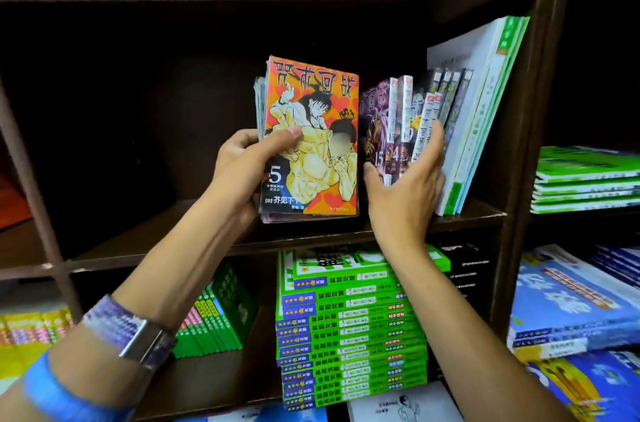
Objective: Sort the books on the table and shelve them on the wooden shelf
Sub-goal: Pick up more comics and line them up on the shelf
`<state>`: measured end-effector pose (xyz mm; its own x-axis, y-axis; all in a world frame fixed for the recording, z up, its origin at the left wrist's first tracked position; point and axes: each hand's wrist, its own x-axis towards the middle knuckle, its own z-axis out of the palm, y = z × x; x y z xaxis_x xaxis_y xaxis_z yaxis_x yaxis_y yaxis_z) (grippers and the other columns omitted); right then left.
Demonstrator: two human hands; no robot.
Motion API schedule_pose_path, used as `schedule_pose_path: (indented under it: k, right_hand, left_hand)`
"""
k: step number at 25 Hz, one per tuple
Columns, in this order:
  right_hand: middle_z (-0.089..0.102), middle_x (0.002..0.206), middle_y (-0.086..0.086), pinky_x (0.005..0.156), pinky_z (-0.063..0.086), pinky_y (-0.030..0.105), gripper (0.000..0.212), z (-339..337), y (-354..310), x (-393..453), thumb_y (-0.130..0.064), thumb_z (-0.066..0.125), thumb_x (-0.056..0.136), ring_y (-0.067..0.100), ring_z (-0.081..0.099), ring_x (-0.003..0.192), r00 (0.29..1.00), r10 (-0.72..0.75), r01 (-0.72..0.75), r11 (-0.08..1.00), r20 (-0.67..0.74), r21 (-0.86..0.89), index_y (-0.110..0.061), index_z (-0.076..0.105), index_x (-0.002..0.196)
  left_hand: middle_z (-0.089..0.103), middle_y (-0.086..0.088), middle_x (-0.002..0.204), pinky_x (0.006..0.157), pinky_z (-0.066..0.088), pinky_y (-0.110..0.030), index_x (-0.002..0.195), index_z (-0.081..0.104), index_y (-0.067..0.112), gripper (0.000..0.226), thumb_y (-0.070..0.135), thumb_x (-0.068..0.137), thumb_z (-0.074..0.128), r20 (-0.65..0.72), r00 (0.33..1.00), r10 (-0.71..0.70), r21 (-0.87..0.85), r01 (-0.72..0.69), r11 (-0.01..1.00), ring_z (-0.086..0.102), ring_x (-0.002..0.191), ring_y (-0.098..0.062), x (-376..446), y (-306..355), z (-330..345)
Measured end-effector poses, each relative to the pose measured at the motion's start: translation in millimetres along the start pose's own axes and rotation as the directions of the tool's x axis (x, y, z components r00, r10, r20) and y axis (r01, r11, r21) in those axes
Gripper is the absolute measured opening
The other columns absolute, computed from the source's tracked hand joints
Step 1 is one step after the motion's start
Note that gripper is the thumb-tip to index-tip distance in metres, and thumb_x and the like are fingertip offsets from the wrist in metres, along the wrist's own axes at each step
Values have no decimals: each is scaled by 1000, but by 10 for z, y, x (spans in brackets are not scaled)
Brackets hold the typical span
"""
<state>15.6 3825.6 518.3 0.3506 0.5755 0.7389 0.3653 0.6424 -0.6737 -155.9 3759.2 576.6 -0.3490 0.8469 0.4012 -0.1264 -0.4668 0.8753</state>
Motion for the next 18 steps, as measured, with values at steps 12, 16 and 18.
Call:
schedule_pose_path:
  k: [12,16,18]
  right_hand:
    - [14,167,13,119,18,44,86,-28,252,-195,-39,40,93,32,24,147,984,-101,128,974,145,-190,-19,-11,160]
    - [11,168,12,115,24,47,79,13,254,-248,-44,32,99,35,27,145,983,-107,145,952,149,-269,-18,-12,159]
    - [10,169,13,110,28,46,79,34,253,-297,-50,27,100,37,33,140,983,-102,147,932,151,-332,-16,-11,159]
  left_hand:
    - [76,-9,113,72,62,-37,107,74,14,38,40,80,69,351,857,-378,321,269,908,75,98,-25,692,-195,-169]
    - [76,-8,113,74,61,-36,115,69,14,40,39,84,67,404,838,-368,336,239,911,75,99,-24,769,-247,-163]
    - [75,-7,114,74,61,-35,122,64,16,45,40,84,64,393,847,-358,311,244,919,75,98,-23,781,-286,-168]
